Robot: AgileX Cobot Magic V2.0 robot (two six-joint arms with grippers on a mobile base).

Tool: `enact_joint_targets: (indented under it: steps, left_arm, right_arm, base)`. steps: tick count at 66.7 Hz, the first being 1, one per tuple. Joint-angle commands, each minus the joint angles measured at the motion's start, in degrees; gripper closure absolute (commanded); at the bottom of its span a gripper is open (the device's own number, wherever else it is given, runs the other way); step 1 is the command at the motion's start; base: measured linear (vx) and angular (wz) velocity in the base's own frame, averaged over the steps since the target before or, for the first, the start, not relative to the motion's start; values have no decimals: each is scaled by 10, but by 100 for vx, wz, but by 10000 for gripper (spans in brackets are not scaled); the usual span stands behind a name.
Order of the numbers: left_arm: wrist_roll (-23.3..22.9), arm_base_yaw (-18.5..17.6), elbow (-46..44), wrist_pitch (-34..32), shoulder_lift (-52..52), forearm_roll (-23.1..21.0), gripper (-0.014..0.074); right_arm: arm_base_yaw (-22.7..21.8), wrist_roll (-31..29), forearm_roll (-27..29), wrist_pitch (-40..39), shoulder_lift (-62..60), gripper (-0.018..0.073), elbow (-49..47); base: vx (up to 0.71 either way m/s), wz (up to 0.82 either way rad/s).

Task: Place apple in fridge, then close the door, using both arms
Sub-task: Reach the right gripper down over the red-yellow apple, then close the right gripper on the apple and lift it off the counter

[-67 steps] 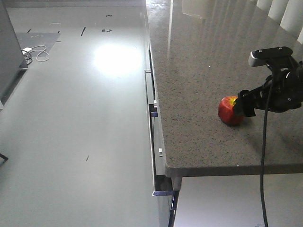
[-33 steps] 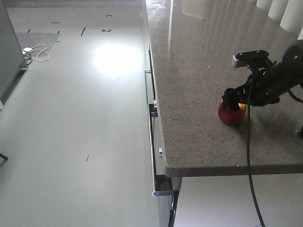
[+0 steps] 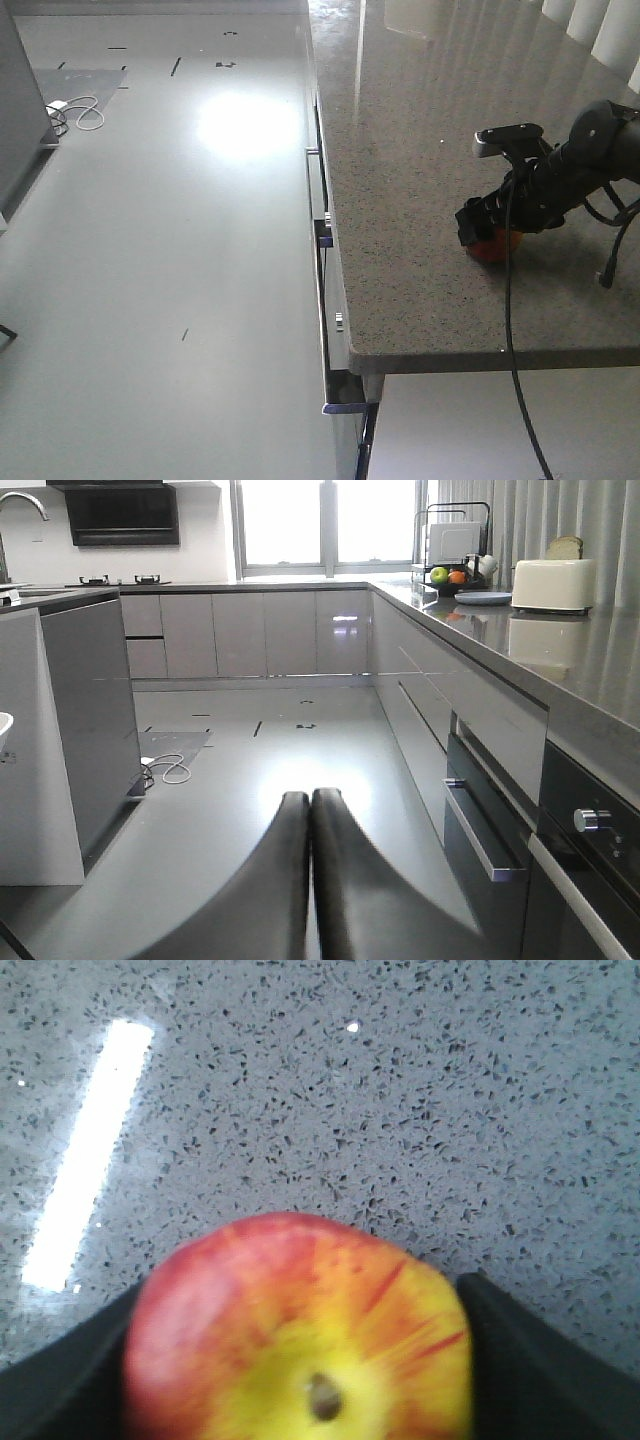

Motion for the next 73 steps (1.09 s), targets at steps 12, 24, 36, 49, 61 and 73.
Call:
enact_joint_targets:
  steps: [12,24,36,49,61,73]
  left_arm:
    - [-3,-4,-10,-45,-8,-2,603]
    - [-3,-4,-10,-45,-8,-2,603]
    - [-3,-4,-10,-45,-8,-2,603]
    - [-3,-4,-10,-45,-8,-2,603]
    - [-3,-4,-10,-45,-8,-2,603]
    - [-3,-4,-10,-45,-8,-2,603]
  right_arm:
    - [-2,4,13,-3,-44,270,-21]
    - [-3,4,27,7,-77,376,-21]
    - [-3,4,74,62,-123,428,-21]
    - [-2,-12,144,83,-190,433,14]
    - [-2,-61,204,67,-281,430,126]
    - [-2,-91,250,71,-374,429,227]
  base:
    - [0,0]
    - [0,0]
    - [0,0]
    - [0,0]
    - [0,0]
    - [0,0]
